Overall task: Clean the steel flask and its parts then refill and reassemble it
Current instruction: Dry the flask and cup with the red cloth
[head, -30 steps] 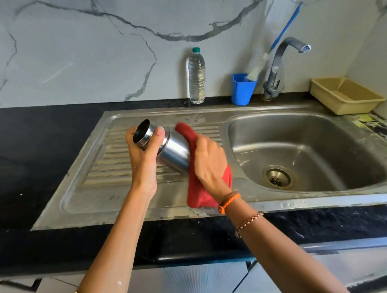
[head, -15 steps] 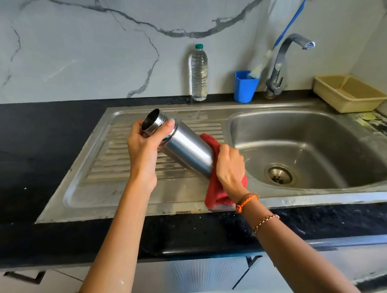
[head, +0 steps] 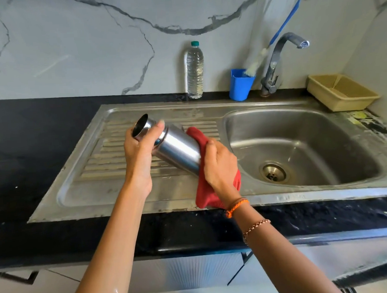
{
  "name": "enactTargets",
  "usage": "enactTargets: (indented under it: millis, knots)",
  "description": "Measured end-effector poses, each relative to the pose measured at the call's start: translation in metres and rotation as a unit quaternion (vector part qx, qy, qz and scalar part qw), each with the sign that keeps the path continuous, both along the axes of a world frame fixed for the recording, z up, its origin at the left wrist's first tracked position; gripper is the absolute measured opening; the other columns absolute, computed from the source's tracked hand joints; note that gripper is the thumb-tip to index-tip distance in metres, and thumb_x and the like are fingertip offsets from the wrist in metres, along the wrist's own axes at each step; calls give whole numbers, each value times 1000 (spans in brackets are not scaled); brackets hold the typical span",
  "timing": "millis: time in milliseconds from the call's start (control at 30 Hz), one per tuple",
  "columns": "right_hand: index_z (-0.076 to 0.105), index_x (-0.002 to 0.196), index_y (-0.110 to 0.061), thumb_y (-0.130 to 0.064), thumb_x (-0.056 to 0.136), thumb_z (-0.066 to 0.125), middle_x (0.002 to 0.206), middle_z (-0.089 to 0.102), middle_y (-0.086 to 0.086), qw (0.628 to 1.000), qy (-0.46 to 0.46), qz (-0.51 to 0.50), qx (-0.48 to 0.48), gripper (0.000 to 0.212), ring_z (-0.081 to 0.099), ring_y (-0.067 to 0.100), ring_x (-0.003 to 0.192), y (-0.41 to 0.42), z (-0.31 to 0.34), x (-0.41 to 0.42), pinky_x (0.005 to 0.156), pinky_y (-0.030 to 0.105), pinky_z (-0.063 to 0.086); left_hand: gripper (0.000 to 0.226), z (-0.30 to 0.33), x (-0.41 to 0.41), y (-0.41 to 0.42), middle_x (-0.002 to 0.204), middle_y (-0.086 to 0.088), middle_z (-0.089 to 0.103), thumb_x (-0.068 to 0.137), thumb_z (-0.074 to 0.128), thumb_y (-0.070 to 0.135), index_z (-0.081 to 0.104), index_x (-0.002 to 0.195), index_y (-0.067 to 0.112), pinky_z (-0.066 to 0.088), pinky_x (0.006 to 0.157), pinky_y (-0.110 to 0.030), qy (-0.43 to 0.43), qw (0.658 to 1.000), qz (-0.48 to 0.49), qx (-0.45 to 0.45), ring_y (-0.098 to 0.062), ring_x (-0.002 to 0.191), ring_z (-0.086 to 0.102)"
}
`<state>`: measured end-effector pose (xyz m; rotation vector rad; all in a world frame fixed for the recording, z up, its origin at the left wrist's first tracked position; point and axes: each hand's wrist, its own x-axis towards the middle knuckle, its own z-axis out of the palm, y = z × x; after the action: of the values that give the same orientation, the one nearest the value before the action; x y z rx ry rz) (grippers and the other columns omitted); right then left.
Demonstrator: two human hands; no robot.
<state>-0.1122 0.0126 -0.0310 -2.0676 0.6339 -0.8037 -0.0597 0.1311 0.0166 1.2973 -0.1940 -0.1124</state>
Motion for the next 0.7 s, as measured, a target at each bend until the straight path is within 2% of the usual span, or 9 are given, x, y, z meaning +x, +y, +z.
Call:
enactTargets:
  millis: [33, 100, 167, 233, 300, 400, 467, 600, 700]
  knots:
    - [51, 74, -20, -47, 76, 10, 91, 66, 12, 1000, 18, -15, 16, 49, 57, 34, 88, -7, -5, -1, 83, 42, 42, 52, 0, -2, -1, 98, 6, 59, 72, 73, 38, 52, 113, 13, 41, 69, -12, -5, 1000, 9, 18, -3, 87, 56]
    - [52, 73, -16, -42, 76, 13, 94, 66, 16, 998, 40, -31, 49, 47, 56, 37, 90, -10, -5, -2, 86, 42, 40, 34, 0, -5, 1, 95, 10, 59, 79, 67, 33, 53, 106, 16, 39, 60, -1, -18, 999, 11, 43, 4, 83, 55]
    - [54, 72, -14, -36, 78, 18, 93, 67, 16, 997, 29, -35, 67, 42, 56, 36, 90, -2, 4, 2, 85, 42, 41, 26, 2, -4, 4, 91, 8, 61, 77, 69, 25, 57, 99, 17, 39, 59, 1, -41, 998, -10, 53, 6, 77, 57]
    - [54, 70, -15, -35, 80, 22, 84, 65, 10, 998, -5, -20, 59, 40, 56, 30, 82, 10, 21, 7, 80, 40, 43, 38, 4, -4, 6, 92, 7, 63, 69, 73, 18, 59, 105, 18, 43, 64, -4, -56, 996, -39, 52, 4, 79, 60]
    - [47, 64, -21, -35, 81, 23, 76, 61, 4, 998, -43, 5, 40, 33, 52, 23, 74, 21, 39, 12, 72, 36, 41, 56, 6, -2, 6, 95, 9, 62, 68, 73, 6, 53, 119, 16, 45, 66, -7, -57, 996, -51, 40, 5, 80, 61]
    - [60, 81, -20, -38, 85, 21, 80, 63, 1, 993, -109, 35, -4, 42, 55, 20, 77, 32, 54, 15, 71, 34, 39, 56, 14, 1, 3, 95, 4, 62, 72, 69, -5, 49, 123, 11, 46, 65, -8, -66, 996, -44, 35, 2, 78, 61]
    - [62, 89, -19, -43, 84, 18, 84, 66, 2, 992, -117, 33, -25, 51, 58, 21, 80, 30, 47, 13, 73, 35, 40, 46, 16, 2, 0, 93, 2, 62, 75, 67, -4, 53, 117, 11, 44, 62, -7, -66, 997, -22, 38, 1, 75, 60]
    - [47, 71, -27, -40, 87, 22, 82, 66, 5, 998, -38, -18, -46, 32, 59, 30, 80, 1, 3, -3, 77, 40, 43, 41, 3, -4, -3, 99, -2, 63, 73, 75, 11, 60, 111, 6, 43, 58, -6, -16, 999, 40, 10, -5, 81, 58]
    - [50, 68, -17, -46, 76, 14, 79, 65, 9, 998, -14, -54, 0, 47, 58, 33, 79, -11, -15, -11, 78, 44, 45, 40, 0, -8, 4, 96, 6, 64, 69, 76, 10, 63, 107, 14, 45, 59, -5, 13, 999, 50, -14, -1, 82, 59]
